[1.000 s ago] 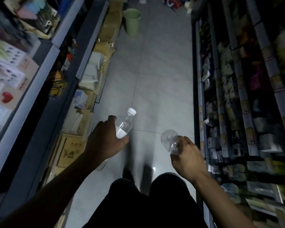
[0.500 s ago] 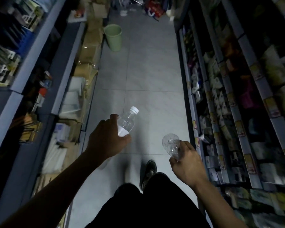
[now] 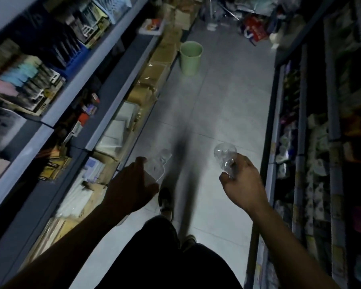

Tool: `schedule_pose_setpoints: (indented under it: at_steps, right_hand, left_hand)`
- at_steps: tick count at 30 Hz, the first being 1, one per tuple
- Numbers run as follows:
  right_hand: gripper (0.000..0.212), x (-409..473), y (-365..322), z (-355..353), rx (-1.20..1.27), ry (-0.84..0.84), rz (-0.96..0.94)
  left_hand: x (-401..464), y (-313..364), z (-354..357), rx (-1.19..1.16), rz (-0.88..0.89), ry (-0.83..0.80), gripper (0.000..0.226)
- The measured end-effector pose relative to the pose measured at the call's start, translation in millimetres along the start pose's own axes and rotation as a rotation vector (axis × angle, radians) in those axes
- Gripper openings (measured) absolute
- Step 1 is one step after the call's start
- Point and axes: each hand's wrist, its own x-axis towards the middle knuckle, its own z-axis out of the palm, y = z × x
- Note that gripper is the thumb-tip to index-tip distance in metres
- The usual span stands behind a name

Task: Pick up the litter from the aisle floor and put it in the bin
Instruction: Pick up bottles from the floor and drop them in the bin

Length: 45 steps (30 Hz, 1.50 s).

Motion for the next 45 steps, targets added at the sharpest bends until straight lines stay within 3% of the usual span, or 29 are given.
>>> schedule_pose_setpoints:
  at_steps: [7,12,22,26,33,41,45]
  right_hand:
    - [0.044,107.1,-32.2,7.7,-0.025,-0.028,-0.033]
    - [0.04,149.2,-40.0,7.4,-0.07,-0.038,0.031]
    - [0.041,213.8,-11.3,-14.8,-0.028,0.028,0.238]
    - [0.044,263.6,12.6,-24.4,-0.015,0.064,0.238]
    - [0.039,383.1,45.8,-54.2,0.009,0.1,0.128]
    - [0.051,526.2,46.4,-81.5,-0.029,0.16,-0.164]
    - [0.047,595.2,37.9,-86.1,-0.013,0.124,-0.161]
  left_hand:
    - [131.0,-5.2,-22.2,-0.072,-0.031,-0.022,0.074]
    - [222.0,9.2,-38.1,-0.111,0.042,-0.035,0.073]
    - [373.2,92.5,-55.1,-0.142,0.267,-0.07,0.063]
    - [429.1,127.8,-44.9,-0.128,0.307,-0.048,0.062]
    - [499.8,164.9,-36.2,-0.078,0.247,-0.055,0.064]
    - [555.6,176.2,-43.6,-0.047,0.125,-0.058,0.081]
    - [593.7,174.2,-48.0,-0.058,0.086,-0.034,0.082]
